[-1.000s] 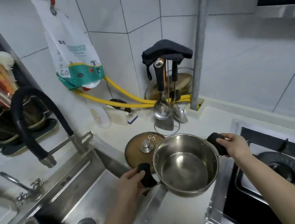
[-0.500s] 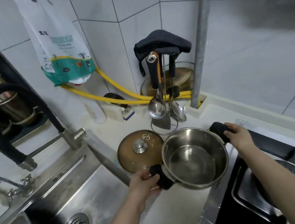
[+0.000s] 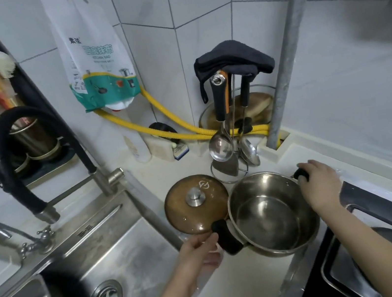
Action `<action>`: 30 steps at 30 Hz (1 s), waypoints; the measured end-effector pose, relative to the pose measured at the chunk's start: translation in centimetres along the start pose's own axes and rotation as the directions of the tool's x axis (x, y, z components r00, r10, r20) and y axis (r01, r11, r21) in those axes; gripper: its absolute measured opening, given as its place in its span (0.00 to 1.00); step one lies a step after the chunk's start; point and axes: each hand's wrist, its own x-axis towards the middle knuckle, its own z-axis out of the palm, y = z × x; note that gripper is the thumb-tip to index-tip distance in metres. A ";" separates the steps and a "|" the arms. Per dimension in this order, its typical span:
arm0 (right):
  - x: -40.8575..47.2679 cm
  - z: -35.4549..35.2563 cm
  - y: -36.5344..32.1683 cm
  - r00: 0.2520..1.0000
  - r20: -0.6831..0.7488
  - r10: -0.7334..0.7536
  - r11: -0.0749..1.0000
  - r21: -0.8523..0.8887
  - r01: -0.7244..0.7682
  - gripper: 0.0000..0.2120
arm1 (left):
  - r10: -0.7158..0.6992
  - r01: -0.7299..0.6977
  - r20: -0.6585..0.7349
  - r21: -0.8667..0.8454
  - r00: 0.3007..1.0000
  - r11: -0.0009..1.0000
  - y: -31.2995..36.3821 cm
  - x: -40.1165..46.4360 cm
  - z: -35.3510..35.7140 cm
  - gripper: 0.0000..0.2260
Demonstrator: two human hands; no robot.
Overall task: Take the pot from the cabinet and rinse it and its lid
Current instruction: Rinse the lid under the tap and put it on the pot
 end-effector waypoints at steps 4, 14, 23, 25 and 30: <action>-1.7 1.3 -6.5 0.954 0.001 -0.300 0.942 0.160 0.296 0.14 | -0.024 0.018 -0.118 -0.053 0.993 0.998 -0.8 0.5 -3.0 0.11; -4.3 10.2 -19.0 0.683 0.466 -0.562 0.807 0.126 0.578 0.17 | -0.022 -0.052 -0.294 -0.242 0.956 0.969 -2.1 -1.5 -12.2 0.06; -4.1 15.0 -21.3 0.732 0.532 -0.425 0.751 -0.244 0.613 0.17 | -0.103 -0.043 -0.381 -0.356 0.919 0.934 -3.8 -2.8 -17.9 0.04; -4.1 15.0 -21.2 0.759 0.504 -0.412 0.774 -0.245 0.583 0.13 | -0.120 -0.037 -0.378 -0.382 0.918 0.923 -4.1 -2.9 -18.9 0.03; -4.3 15.0 -22.0 0.746 0.507 -0.431 0.794 -0.179 0.581 0.09 | -0.145 -0.003 -0.292 -0.452 0.946 0.892 -4.1 -2.5 -21.3 0.09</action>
